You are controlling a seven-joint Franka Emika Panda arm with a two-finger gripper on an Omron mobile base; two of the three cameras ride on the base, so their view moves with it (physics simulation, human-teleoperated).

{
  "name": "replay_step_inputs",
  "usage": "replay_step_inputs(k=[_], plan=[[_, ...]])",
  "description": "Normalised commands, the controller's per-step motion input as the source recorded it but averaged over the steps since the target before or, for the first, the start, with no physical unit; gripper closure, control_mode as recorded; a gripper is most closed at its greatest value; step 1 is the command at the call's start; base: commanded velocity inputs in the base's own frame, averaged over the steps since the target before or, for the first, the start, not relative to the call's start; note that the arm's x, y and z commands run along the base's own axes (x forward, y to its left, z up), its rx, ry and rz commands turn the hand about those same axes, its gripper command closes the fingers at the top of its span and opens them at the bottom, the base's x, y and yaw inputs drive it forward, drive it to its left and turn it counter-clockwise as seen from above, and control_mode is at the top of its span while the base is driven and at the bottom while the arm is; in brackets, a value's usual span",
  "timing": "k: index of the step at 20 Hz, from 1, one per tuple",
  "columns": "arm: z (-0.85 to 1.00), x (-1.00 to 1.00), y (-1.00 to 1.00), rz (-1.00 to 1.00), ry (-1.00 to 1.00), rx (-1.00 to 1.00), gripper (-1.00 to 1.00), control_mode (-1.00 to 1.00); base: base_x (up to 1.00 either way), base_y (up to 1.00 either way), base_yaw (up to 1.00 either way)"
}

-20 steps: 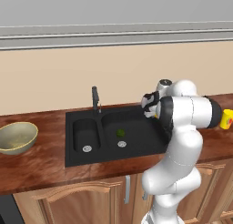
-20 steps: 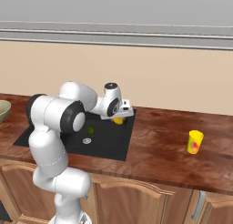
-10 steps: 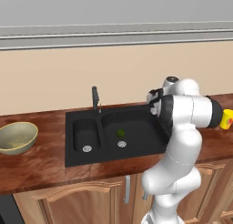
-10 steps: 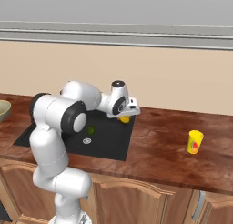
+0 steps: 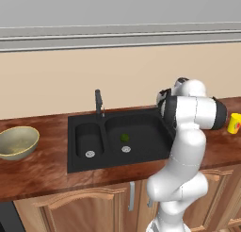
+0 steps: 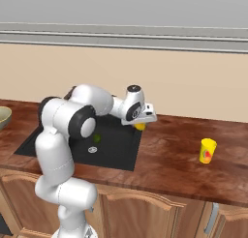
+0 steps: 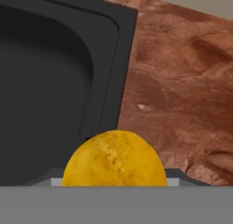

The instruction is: Remove the lime and mango from the sink. Then move the bowl and cup from the counter to the sink for washing.

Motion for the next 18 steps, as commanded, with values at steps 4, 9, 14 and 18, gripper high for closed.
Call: replay_step_inputs(k=[4,9,14,18], plan=[[0.0,0.1,-0.32,-0.01,0.01,0.0,1.0,-1.0,0.0,0.0,0.0],[0.0,0.09,-0.31,0.0,0.01,0.0,1.0,-1.0,0.0,0.0,0.0],[0.0,0.07,-0.34,0.0,0.04,0.03,1.0,-1.0,0.0,0.0,0.0],[-0.02,0.01,-0.28,0.0,0.02,0.01,1.0,-1.0,0.0,0.0,0.0]])
